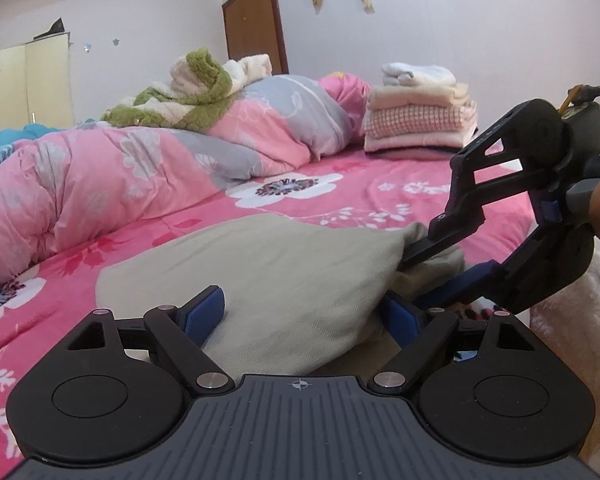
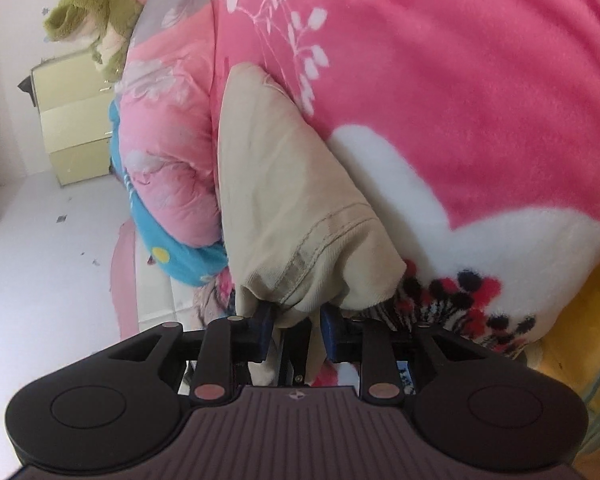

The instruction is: Fold clothes

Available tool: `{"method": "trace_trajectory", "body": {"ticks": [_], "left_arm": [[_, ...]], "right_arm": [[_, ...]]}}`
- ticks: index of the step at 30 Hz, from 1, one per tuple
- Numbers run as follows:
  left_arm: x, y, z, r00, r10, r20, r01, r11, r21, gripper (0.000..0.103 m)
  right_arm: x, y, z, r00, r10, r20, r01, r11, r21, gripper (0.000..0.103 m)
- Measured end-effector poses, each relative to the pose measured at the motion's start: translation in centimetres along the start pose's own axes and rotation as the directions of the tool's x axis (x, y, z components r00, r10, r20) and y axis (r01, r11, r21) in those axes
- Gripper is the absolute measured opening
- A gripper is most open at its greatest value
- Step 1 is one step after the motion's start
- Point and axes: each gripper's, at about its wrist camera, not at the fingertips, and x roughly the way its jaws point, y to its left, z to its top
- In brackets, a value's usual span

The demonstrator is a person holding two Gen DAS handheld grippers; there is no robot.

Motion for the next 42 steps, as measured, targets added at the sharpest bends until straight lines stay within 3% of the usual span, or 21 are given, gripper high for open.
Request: {"method": "trace_trajectory", "body": {"ticks": [4, 7, 10, 12, 15, 18, 21, 22, 26, 30, 32, 37, 38, 42], "left_arm": [[-0.4, 0.4, -0.4, 0.999, -0.015, 0.036, 0.016, 1.000, -0.021, 0.085], [-0.6, 0.8, -0.7, 0.998, -0.022, 0.062, 0.025, 0.999, -0.045, 0.085], [-0.7, 1.0, -0.8, 0.996, -0.034, 0.079, 0.039, 0.997, -0.065, 0.085], [-0.7, 1.0, -0.8, 0.996, -0.033, 0.081, 0.038, 0.997, -0.064, 0.086], [-0.7, 1.0, -1.0, 0.996, -0.033, 0.077, 0.038, 0.998, -0.060, 0.086], [-0.4, 0.8, -1.1, 0.998, -0.036, 0.058, 0.039, 0.998, -0.044, 0.086], [-0.2, 0.5, -1.3, 0.999, -0.025, 0.043, 0.026, 0.999, -0.027, 0.086], [-0.2, 0.5, -1.3, 0.999, -0.022, 0.041, 0.023, 0.999, -0.028, 0.086], [-0.6, 0.6, -1.3, 0.999, -0.008, 0.031, 0.009, 0.999, -0.034, 0.086], [-1.4, 0.7, -1.3, 1.000, 0.013, 0.023, -0.012, 0.999, -0.049, 0.086], [-2.3, 0.8, -1.3, 0.999, 0.024, 0.025, -0.022, 0.996, -0.081, 0.086], [-4.6, 1.8, -1.0, 0.997, 0.059, 0.046, -0.048, 0.977, -0.209, 0.089], [-5.1, 2.2, -1.0, 0.996, 0.067, 0.051, -0.053, 0.969, -0.239, 0.092], [-7.0, 3.5, -0.8, 0.992, 0.102, 0.071, -0.070, 0.930, -0.360, 0.096]], "right_arm": [[0.1, 0.2, -0.6, 0.998, -0.009, 0.055, 0.006, 0.999, 0.047, 0.027], [0.1, 0.3, -1.2, 0.995, 0.008, 0.101, -0.011, 0.999, 0.030, 0.017], [-0.1, 1.4, -1.7, 0.991, 0.016, 0.132, -0.010, 0.999, -0.047, 0.011], [-0.3, 2.8, -2.5, 0.987, 0.017, 0.158, 0.018, 0.976, -0.216, 0.010], [-0.9, 5.1, -4.0, 0.980, 0.027, 0.199, 0.083, 0.849, -0.521, 0.010], [-0.3, 4.4, -4.5, 0.973, -0.012, 0.230, 0.168, 0.719, -0.674, 0.009], [0.3, 3.7, -5.0, 0.963, -0.042, 0.266, 0.243, 0.558, -0.793, 0.008], [-0.1, 3.4, -5.0, 0.965, -0.027, 0.260, 0.230, 0.561, -0.795, 0.008], [-1.2, 4.5, -5.5, 0.970, -0.087, 0.226, 0.238, 0.505, -0.829, 0.011], [-5.0, 5.3, -6.4, 0.977, -0.103, 0.185, 0.212, 0.455, -0.865, 0.013], [-6.0, 6.8, -7.2, 0.983, -0.046, 0.176, 0.179, 0.397, -0.900, 0.013], [-3.4, 9.6, -8.7, 0.976, 0.090, 0.196, 0.170, 0.238, -0.956, 0.013], [-2.3, 9.5, -8.8, 0.978, 0.090, 0.189, 0.167, 0.205, -0.964, 0.013], [2.0, 6.0, -8.5, 0.980, -0.033, 0.197, 0.199, 0.082, -0.977, 0.011]]}}
